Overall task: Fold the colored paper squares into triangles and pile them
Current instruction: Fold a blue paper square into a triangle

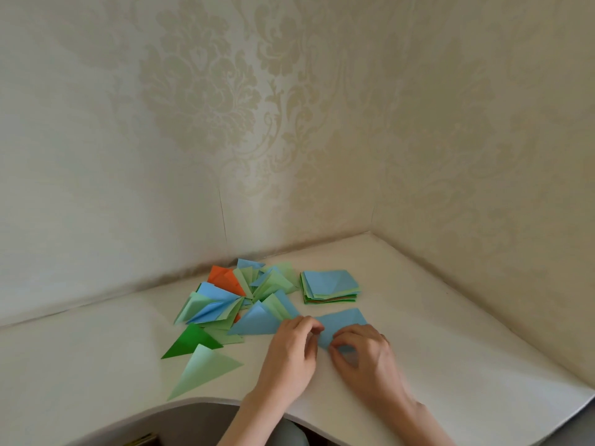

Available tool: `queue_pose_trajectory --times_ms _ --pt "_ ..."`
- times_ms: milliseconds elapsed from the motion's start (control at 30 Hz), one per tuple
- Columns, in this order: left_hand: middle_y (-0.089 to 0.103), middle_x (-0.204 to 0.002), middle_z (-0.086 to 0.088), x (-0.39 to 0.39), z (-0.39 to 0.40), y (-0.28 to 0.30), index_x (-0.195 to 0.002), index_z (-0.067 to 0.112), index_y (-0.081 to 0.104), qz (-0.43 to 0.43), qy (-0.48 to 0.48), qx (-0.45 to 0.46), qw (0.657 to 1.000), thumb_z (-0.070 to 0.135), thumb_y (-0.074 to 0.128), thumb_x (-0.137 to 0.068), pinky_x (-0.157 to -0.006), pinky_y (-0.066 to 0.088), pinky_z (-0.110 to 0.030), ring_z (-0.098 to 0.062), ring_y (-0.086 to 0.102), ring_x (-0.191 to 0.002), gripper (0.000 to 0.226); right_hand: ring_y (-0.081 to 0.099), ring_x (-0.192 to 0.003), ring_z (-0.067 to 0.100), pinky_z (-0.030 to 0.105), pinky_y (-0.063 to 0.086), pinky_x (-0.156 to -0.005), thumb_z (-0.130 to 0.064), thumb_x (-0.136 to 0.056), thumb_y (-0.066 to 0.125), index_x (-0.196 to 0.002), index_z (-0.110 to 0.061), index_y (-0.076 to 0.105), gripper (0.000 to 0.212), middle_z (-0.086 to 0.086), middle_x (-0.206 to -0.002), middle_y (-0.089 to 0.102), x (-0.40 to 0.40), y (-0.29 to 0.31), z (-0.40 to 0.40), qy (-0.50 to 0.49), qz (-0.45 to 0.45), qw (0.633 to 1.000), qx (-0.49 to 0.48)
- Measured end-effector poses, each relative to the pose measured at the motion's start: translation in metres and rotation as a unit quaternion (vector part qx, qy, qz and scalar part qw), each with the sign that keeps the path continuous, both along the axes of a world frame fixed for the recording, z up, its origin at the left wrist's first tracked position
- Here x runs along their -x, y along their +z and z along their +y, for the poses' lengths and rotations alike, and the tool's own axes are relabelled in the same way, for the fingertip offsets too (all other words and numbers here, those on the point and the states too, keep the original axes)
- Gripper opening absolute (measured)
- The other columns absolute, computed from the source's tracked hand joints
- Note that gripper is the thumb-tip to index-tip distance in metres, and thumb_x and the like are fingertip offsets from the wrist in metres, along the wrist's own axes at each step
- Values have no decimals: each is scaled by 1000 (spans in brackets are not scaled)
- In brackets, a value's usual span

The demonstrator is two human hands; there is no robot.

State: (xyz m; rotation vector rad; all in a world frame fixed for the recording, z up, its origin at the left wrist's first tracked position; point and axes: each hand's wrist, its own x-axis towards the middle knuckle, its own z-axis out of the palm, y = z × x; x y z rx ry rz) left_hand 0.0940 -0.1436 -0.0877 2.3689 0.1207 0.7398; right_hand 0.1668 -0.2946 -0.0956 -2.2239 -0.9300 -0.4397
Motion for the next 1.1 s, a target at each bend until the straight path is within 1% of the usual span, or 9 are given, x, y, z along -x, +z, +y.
queue_pose_trajectory --times_ms 200,267,400,467,600,800,933,1033,1100 --pt "60 -88 24 -5 4 -4 -93 28 65 3 -1 38 999 26 64 -87 -77 44 -17 -1 53 -90 6 58 -79 2 35 52 -70 -40 -73 61 -73 -32 64 9 -24 -82 61 -1 -3 1 3 41 999 -27" --pt "61 -88 23 -4 4 -5 -93 29 64 7 -3 36 999 30 65 -86 -78 43 -15 0 53 -92 8 57 -81 1 32 51 -73 -43 -74 62 -82 -33 63 12 -24 -82 60 -1 -3 1 -2 49 999 -23" --pt "60 -87 23 -6 3 -5 -93 33 61 20 8 33 999 34 70 -82 -78 41 -13 0 52 -93 13 56 -85 -3 28 49 -78 -41 -74 71 -103 -31 58 34 -26 -83 59 -2 -4 -1 -9 83 995 -61" --pt "60 -86 24 -7 2 -4 -92 34 60 24 12 27 999 33 71 -80 -78 42 -14 -1 52 -92 16 56 -85 -2 31 50 -77 -39 -73 73 -105 -30 57 37 -24 -84 58 -2 -4 0 -8 83 994 -64" --pt "58 -85 25 -8 2 -4 -91 36 58 31 20 28 999 31 72 -77 -76 41 -13 0 51 -92 21 55 -86 11 31 51 -75 -49 -73 62 -104 -24 59 40 -16 -96 57 -2 -2 2 -26 53 997 -44" --pt "60 -86 23 -9 3 -5 -90 37 59 41 28 25 998 28 69 -79 -77 43 -16 1 51 -92 17 55 -91 15 32 48 -79 -36 -72 66 -101 -25 59 32 -13 -100 57 -3 -1 1 -29 69 997 -19" --pt "60 -87 24 -9 2 -5 -90 37 59 46 28 32 998 25 67 -80 -78 43 -16 2 51 -93 17 54 -93 15 26 45 -82 -27 -73 67 -100 -24 62 28 -13 -100 57 -3 -1 -3 -25 73 997 -6" --pt "61 -89 26 -8 3 -3 -91 36 61 44 22 43 998 15 64 -82 -79 45 -16 3 52 -93 24 55 -94 14 11 37 -83 -17 -77 69 -94 -24 66 19 -15 -96 57 -4 0 -4 -25 98 995 -27" --pt "63 -91 23 -6 6 -3 -92 35 62 44 9 62 997 8 59 -83 -81 46 -17 3 55 -95 28 54 -94 7 3 33 -82 -27 -78 74 -86 -26 68 10 -18 -94 57 -3 0 -4 -31 106 993 -40"
